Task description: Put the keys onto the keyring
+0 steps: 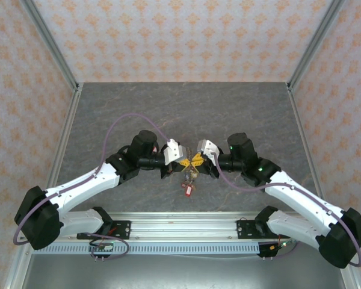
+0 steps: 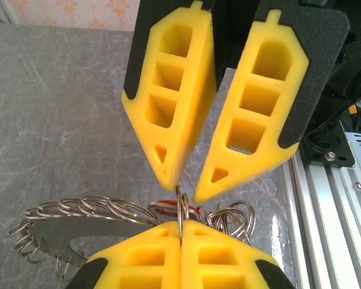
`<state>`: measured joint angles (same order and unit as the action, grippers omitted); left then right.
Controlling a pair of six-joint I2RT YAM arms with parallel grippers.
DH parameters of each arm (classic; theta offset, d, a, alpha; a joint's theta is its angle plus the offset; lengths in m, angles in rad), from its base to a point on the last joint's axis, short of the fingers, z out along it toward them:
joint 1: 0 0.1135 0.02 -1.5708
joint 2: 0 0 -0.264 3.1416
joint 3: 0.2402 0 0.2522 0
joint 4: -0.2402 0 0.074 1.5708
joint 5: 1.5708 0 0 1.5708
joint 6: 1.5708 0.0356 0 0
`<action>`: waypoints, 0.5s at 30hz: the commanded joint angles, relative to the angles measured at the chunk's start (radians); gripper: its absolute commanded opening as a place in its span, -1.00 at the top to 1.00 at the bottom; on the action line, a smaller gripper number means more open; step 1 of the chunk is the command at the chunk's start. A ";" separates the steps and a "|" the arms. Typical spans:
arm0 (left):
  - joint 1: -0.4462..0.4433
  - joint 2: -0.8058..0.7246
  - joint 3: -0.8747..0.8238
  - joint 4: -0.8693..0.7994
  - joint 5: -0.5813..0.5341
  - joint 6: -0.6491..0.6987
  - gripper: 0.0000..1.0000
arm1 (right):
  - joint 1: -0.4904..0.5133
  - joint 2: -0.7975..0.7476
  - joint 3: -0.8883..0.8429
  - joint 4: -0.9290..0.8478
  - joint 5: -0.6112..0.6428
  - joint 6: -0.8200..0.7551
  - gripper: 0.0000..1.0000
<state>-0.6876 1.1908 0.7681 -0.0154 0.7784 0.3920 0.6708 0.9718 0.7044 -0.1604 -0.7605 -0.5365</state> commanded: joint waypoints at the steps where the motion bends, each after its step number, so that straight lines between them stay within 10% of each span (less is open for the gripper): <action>1: -0.006 -0.026 0.052 0.033 0.033 0.010 1.00 | -0.002 0.008 0.026 0.012 -0.032 -0.014 0.70; 15: -0.006 -0.026 0.043 0.025 0.020 0.019 1.00 | -0.001 0.022 0.039 -0.023 -0.037 -0.026 1.00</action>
<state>-0.6876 1.1908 0.7681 -0.0368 0.7784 0.3923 0.6708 0.9920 0.7055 -0.1684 -0.7708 -0.5518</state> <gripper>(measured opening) 0.040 0.045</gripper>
